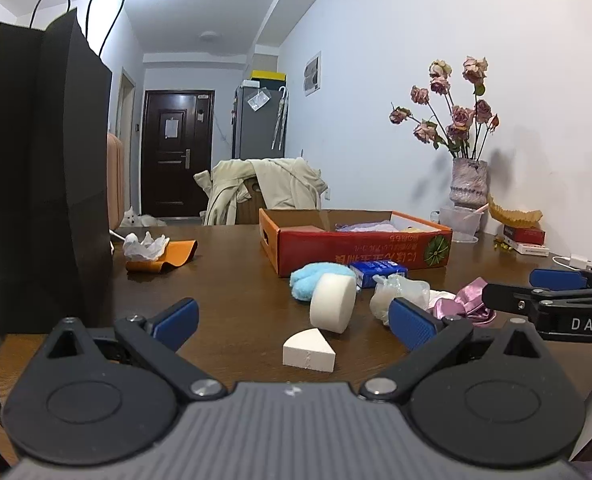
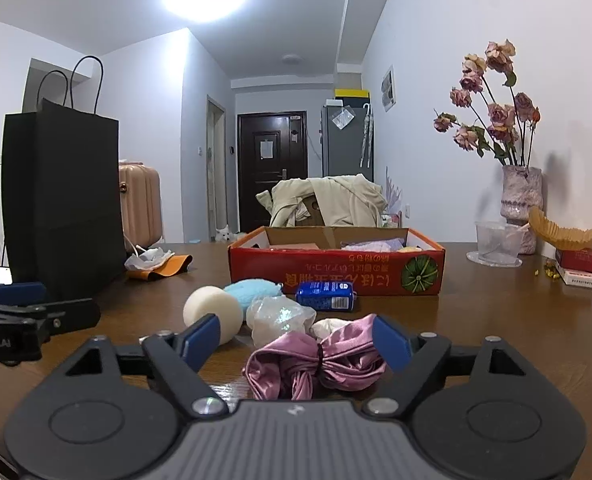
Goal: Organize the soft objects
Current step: 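Move both grippers back over the pink satin scrunchie on the table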
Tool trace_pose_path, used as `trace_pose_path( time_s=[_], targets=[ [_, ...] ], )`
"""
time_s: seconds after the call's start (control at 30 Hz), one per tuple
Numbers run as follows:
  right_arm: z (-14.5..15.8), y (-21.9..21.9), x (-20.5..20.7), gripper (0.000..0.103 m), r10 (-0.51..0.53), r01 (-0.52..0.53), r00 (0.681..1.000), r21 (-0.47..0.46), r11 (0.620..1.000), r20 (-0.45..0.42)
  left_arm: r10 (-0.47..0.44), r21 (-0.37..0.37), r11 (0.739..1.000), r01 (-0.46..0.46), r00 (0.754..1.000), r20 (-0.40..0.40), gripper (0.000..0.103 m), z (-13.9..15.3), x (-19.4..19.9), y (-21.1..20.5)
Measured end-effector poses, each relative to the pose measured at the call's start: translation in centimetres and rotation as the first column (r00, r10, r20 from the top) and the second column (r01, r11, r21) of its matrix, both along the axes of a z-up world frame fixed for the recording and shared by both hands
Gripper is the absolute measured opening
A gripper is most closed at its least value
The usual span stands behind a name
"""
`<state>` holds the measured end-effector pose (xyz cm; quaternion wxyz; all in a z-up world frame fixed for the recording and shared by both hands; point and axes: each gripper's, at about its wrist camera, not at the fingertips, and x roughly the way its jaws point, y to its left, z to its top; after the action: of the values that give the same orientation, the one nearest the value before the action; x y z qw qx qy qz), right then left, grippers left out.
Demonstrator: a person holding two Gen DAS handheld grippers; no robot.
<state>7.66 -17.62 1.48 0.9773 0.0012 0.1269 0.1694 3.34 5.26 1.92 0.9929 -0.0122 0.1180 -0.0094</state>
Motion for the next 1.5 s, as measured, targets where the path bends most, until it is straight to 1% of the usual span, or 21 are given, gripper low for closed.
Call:
trace_pose_path(
  time_s=[0.17,0.2,0.23,0.3,0.33,0.43,0.5,0.6,0.67,0.77,0.93,1.07,1.13,1.2,1.27,1.3,1.33,1.37,1.43,1.47,1.5],
  targets=[
    [-0.1,0.3,0.5,0.05,0.042,-0.042,0.999,0.006,0.999,-0.019,-0.002,-0.002,1.0,0.002,0.999,-0.046,0.103,-0.3,1.5,0.0],
    [-0.1,0.4,0.8,0.04,0.065,-0.064,0.997,0.009,0.998,-0.033,-0.009,-0.002,1.0,0.008,0.998,-0.056,0.102,-0.3,1.9,0.0],
    [-0.1,0.6,1.1,0.033,0.085,-0.085,0.995,0.013,0.996,-0.047,-0.009,-0.001,1.0,0.009,0.998,-0.065,0.1,-0.4,2.2,0.0],
    [-0.3,1.0,1.5,0.026,0.124,-0.123,0.989,0.016,0.992,-0.075,-0.013,-0.001,1.0,0.013,0.996,-0.089,0.096,-0.4,2.9,0.0],
    [-0.5,1.4,1.9,0.025,0.143,-0.142,0.985,0.017,0.99,-0.093,-0.015,-0.004,1.0,0.015,0.995,-0.101,0.094,-0.5,3.3,0.0],
    [-0.8,2.2,2.9,0.025,0.177,-0.178,0.974,0.007,0.984,-0.143,-0.011,-0.016,1.0,0.009,0.99,-0.142,0.087,-0.7,4.5,0.3],
    [-1.1,2.8,3.8,0.025,0.181,-0.185,0.969,-0.01,0.983,-0.169,-0.008,-0.029,1.0,0.003,0.986,-0.167,0.087,-0.8,5.4,0.5],
    [-1.4,3.3,5.9,0.024,0.135,-0.147,0.969,-0.042,0.988,-0.205,-0.013,-0.045,0.999,0.004,0.981,-0.195,0.087,-1.1,6.5,0.7],
    [-1.2,3.0,7.1,0.026,0.114,-0.122,0.97,-0.025,0.992,-0.217,-0.015,-0.055,0.998,0.003,0.977,-0.211,0.087,-1.2,7.2,0.8],
    [-0.6,2.8,7.8,0.027,0.112,-0.118,0.974,-0.02,0.993,-0.197,-0.026,-0.1,0.995,-0.001,0.966,-0.259,0.087,-1.4,8.4,1.1],
    [0.4,2.6,8.1,0.027,0.141,-0.139,0.977,0.021,0.99,-0.163,-0.019,-0.109,0.994,-0.014,0.954,-0.298,0.086,-1.6,9.7,1.1],
    [0.9,2.6,8.7,0.026,0.147,-0.144,0.977,0.025,0.989,-0.157,-0.012,-0.133,0.99,-0.036,0.939,-0.343,0.08,-2.1,10.7,1.4],
    [1.1,2.5,9.1,0.027,0.152,-0.149,0.976,0.033,0.988,-0.156,-0.019,-0.156,0.987,-0.038,0.938,-0.347,0.079,-2.1,11.0,1.4],
    [1.5,2.4,10.0,0.027,0.166,-0.16,0.973,0.048,0.986,-0.163,-0.028,-0.174,0.984,-0.032,0.943,-0.33,0.079,-1.8,11.2,1.5],
    [2.2,2.5,11.6,0.028,0.201,-0.192,0.962,0.064,0.979,-0.183,-0.049,-0.2,0.98,-0.019,0.944,-0.327,0.079,-1.5,11.5,1.4],
    [2.6,2.7,12.6,0.032,0.23,-0.221,0.951,0.064,0.973,-0.209,-0.062,-0.217,0.976,-0.012,0.942,-0.328,0.077,-1.3,11.9,1.5],
    [2.8,3.0,13.6,0.034,0.251,-0.244,0.94,0.06,0.968,-0.231,-0.071,-0.23,0.973,-0.008,0.94,-0.333,0.07,-1.1,12.4,1.5],
    [2.9,3.4,14.6,0.034,0.258,-0.253,0.934,0.052,0.966,-0.247,-0.084,-0.241,0.97,-0.001,0.937,-0.339,0.065,-1.0,12.9,1.5],
    [2.9,4.1,16.3,0.034,0.277,-0.279,0.919,0.036,0.96,-0.281,-0.114,-0.273,0.962,0.014,0.928,-0.354,0.052,-0.7,14.0,1.6],
    [2.9,4.4,17.1,0.034,0.283,-0.283,0.913,0.043,0.958,-0.295,-0.128,-0.287,0.958,0.023,0.927,-0.352,0.05,-0.4,14.5,1.6],
    [2.9,4.7,17.6,0.034,0.294,-0.293,0.905,0.051,0.955,-0.307,-0.13,-0.283,0.959,0.031,0.931,-0.34,0.05,-0.1,14.8,1.5]
  ],
)
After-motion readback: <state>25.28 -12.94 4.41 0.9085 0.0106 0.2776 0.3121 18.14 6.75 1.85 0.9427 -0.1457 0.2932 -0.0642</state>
